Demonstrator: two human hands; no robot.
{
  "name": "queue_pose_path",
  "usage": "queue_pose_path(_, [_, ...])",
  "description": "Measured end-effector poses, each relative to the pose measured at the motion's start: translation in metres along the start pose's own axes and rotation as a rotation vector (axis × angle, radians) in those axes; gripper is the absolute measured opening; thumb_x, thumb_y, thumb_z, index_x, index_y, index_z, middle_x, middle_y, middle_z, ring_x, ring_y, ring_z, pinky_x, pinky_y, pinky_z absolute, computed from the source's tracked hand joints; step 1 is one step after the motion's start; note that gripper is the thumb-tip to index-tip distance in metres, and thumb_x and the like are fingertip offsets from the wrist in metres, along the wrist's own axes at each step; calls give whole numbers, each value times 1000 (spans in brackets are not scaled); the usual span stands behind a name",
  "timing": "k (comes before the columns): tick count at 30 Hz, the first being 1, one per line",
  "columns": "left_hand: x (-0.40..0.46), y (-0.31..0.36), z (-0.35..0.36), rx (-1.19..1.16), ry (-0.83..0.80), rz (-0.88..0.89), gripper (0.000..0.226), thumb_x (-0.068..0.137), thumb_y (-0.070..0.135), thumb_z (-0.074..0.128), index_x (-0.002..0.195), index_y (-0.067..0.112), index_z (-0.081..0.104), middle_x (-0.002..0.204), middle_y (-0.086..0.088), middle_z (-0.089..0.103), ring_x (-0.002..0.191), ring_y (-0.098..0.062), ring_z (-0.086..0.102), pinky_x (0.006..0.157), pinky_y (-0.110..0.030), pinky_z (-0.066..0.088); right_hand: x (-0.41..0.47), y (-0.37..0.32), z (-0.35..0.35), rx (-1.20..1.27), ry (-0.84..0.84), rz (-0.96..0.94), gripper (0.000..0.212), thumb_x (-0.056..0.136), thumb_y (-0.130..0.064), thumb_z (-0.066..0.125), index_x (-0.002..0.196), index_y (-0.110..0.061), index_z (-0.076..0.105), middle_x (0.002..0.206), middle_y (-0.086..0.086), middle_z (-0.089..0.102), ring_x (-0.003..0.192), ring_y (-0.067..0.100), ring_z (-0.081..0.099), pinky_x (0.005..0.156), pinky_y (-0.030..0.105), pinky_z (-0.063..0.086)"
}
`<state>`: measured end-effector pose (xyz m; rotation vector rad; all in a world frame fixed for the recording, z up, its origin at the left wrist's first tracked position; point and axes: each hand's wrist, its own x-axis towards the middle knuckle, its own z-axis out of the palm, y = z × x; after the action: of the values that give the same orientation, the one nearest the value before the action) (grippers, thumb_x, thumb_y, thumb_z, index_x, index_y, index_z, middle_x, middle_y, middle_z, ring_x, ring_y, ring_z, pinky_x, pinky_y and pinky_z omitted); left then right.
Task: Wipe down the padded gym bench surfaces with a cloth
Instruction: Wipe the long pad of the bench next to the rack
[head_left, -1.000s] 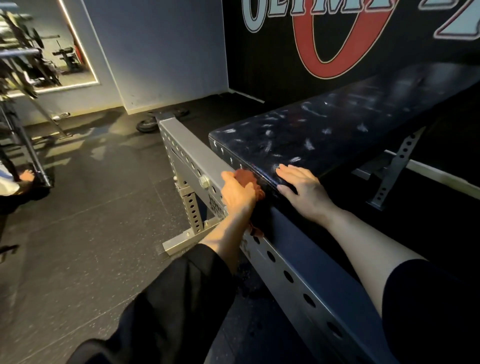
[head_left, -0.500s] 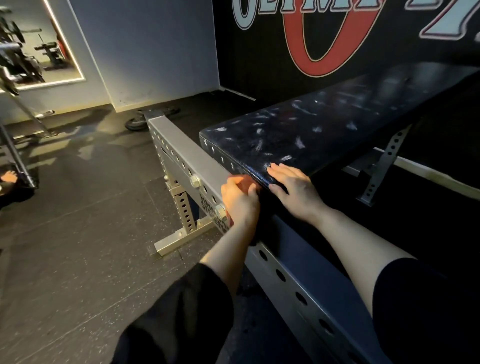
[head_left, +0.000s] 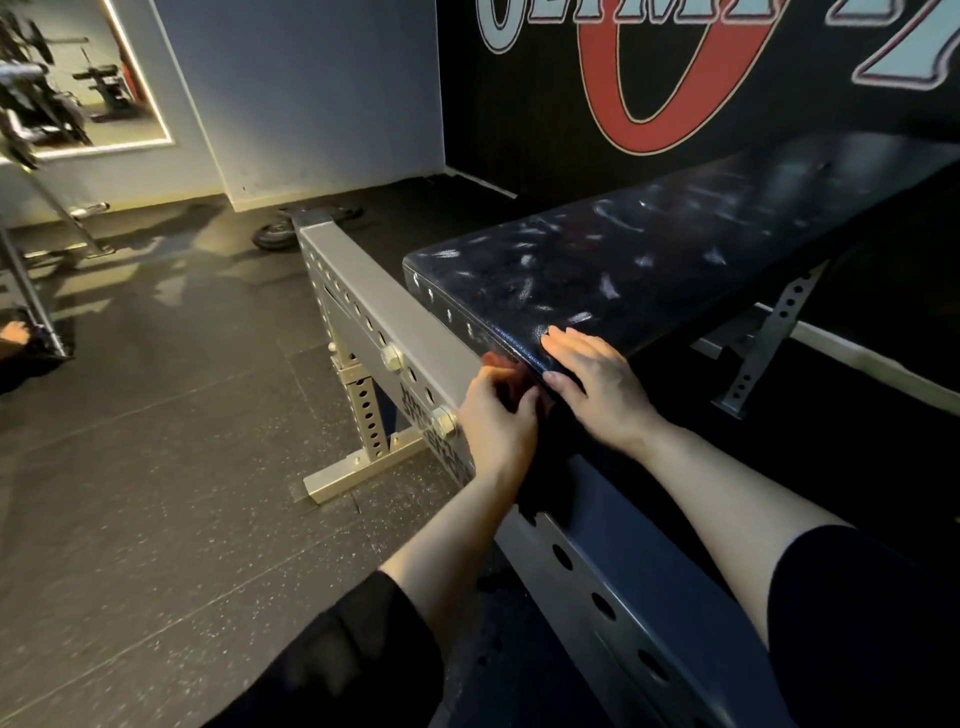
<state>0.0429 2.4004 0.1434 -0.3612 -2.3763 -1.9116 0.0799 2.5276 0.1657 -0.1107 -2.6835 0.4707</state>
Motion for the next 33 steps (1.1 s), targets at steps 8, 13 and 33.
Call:
queue_pose_path(8, [45,9,1,-26,121,-256,20,87,14,61,107,17,59,108,-1,62,102,-19,56,97,-37,45,-1,-2,-2,-13,-27,29,48,97,-25,52,142,-13,42,151,2,37,143,19,27,116,29,15])
queue_pose_path(13, [2,3,-6,-58,-4,-51,18,82,9,69,96,20,63,97,9,62,95,-7,58,93,-24,46,-1,-3,-3,-24,-16,33,49,95,-25,54,142,-14,44,149,2,40,141,21,30,116,36,22])
queue_pose_path(33, [103,-10,-12,51,107,-182,28,87,6,62,113,14,69,115,-1,68,107,-14,61,99,-26,44,62,-19,9,-329,-23,-186,42,97,-24,47,138,-17,48,142,6,48,137,21,37,119,39,11])
